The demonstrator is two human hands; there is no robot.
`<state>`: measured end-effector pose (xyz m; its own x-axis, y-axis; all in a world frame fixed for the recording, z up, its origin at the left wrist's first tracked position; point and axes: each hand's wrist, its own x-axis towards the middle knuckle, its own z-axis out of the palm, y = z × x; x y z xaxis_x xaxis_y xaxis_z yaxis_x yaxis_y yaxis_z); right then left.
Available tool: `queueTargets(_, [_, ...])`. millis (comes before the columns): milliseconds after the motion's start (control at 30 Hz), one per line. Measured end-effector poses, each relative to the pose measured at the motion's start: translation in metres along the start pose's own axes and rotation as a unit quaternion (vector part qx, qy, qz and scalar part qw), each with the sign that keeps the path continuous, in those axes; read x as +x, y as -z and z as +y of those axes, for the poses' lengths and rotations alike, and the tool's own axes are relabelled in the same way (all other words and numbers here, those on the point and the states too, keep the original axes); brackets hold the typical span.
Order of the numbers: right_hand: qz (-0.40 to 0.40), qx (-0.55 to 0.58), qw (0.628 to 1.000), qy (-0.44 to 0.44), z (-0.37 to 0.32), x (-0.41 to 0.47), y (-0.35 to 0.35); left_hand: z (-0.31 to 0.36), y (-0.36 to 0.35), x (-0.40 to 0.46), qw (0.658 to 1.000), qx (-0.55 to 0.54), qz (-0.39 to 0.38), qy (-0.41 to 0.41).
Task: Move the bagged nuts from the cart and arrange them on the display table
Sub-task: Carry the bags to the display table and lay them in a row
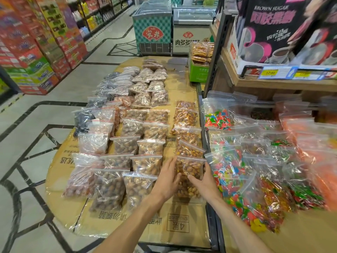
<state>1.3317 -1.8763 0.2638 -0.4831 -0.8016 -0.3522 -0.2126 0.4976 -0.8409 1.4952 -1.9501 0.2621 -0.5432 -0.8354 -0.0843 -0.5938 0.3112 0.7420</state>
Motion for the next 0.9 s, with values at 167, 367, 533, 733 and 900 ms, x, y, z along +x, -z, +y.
queueTargets(167, [0.041,-0.050,0.997,0.045,-0.024,-0.004,0.000,0.007,0.023,-0.001,0.998,0.042,0.018,-0.046])
queueTargets(367, [0.038,-0.162,0.980,0.110,-0.061,-0.001,-0.015,-0.010,0.061,0.007,0.992,0.086,0.074,-0.058])
queueTargets(533, [0.008,-0.177,0.977,0.123,-0.092,0.010,-0.048,-0.050,0.102,0.015,0.984,0.133,0.106,-0.043])
queueTargets(733, [-0.012,-0.181,0.978,0.099,-0.140,0.027,-0.098,-0.087,0.148,0.043,0.981,0.172,0.085,-0.021])
queueTargets(900, [-0.017,-0.181,0.980,0.082,-0.163,0.056,-0.131,-0.109,0.173,0.071,0.981,0.177,0.078,-0.002])
